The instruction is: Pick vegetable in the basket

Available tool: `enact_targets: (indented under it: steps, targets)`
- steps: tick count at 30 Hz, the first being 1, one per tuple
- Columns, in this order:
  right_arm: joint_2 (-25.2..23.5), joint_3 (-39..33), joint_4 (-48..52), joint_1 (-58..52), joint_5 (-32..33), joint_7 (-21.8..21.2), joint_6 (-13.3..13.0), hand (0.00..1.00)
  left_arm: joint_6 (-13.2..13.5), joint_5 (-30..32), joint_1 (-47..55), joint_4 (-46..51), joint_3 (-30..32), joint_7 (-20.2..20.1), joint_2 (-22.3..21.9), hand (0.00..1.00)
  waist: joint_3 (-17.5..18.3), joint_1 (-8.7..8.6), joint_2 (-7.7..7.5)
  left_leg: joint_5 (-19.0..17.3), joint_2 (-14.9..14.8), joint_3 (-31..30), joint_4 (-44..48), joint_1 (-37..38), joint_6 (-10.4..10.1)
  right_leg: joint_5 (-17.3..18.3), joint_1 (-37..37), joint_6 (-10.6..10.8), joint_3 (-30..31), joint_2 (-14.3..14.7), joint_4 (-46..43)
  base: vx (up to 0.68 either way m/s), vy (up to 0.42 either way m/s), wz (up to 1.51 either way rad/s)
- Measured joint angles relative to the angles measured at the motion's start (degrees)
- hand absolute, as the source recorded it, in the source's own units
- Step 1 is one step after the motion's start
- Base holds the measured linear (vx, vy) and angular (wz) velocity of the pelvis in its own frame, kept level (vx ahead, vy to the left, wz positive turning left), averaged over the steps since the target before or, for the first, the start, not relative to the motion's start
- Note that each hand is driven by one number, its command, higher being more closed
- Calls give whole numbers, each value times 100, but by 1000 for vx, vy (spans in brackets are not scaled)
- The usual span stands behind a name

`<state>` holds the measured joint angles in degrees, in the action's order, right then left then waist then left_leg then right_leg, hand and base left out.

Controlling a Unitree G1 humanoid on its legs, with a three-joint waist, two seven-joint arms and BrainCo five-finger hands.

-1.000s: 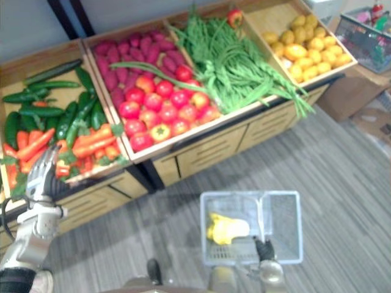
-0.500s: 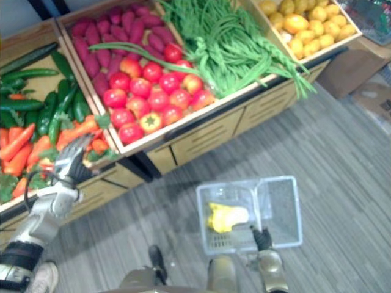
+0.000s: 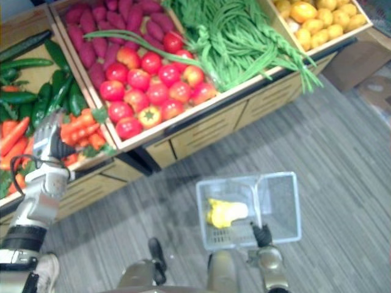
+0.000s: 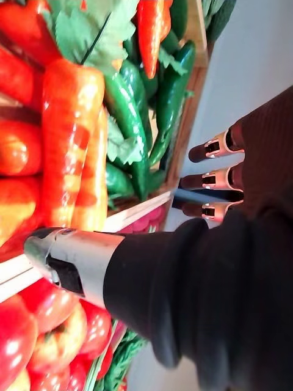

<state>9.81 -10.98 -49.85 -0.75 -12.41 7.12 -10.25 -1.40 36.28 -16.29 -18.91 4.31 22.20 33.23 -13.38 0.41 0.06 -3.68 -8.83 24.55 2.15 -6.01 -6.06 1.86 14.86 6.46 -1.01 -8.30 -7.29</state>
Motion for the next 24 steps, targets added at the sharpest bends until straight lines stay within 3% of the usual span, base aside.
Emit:
enact_targets:
  steps: [9, 24]
  targets:
    - [-34, -78, -29, 40, 0, -13, 13, 100, -294, 38, -15, -4, 524, 1, 0, 0, -28, 89, -31, 6, 22, -88, 1, -138, 2, -6, 87, 10, -48, 2, 1, -2, -7, 4]
    - [-30, -53, -35, 251, -10, -25, 23, 100, -312, 53, -462, -139, 520, -94, 89, 0, -263, 140, -156, 113, 102, -341, -8, -474, 42, -152, 253, -41, -198, -75, 52, 5, -2, 9]
